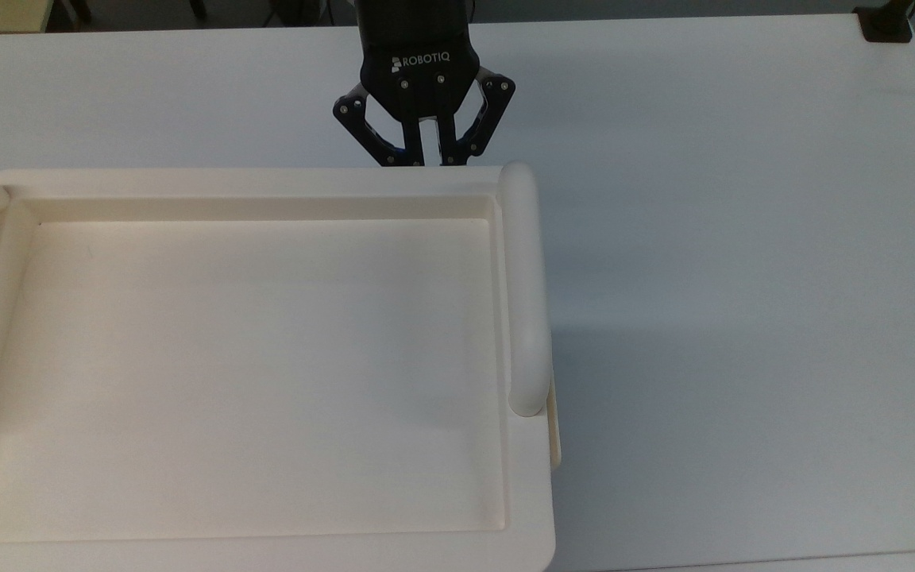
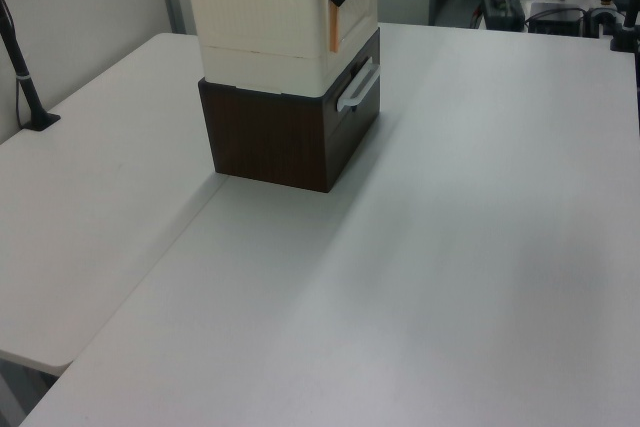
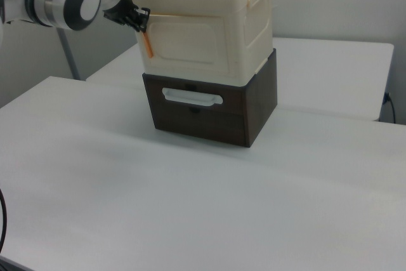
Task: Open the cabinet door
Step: 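Pull the gripped door edge outward from the cabinet body, then swing the door open around its hinge, sweeping the gripper sideways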
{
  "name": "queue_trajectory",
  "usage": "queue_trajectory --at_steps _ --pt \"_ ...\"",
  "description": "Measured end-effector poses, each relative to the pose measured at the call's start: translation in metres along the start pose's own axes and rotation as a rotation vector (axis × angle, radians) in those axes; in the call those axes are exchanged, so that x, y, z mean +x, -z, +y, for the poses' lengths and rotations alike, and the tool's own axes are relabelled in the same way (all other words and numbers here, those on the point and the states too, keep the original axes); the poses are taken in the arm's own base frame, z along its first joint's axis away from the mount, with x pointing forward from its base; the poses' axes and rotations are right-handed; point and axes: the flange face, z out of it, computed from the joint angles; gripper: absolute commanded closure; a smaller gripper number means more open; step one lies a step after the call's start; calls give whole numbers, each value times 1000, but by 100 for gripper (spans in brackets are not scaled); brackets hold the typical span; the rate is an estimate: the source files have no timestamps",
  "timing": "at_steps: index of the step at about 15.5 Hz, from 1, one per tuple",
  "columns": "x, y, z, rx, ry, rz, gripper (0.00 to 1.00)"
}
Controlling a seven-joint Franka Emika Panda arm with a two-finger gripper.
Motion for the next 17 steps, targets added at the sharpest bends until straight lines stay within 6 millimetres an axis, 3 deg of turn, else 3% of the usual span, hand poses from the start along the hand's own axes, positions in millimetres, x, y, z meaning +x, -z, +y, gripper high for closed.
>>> queue_trajectory --at_steps 7,9,11,14,17 --pt "-10 27 6 12 -10 -147 93" --pt "-12 30 8 14 -11 -171 87" --pt "-17 36 13 23 10 -221 68" --pt "-30 53 35 29 20 -321 22" --pt "-50 69 76 27 24 -433 6"
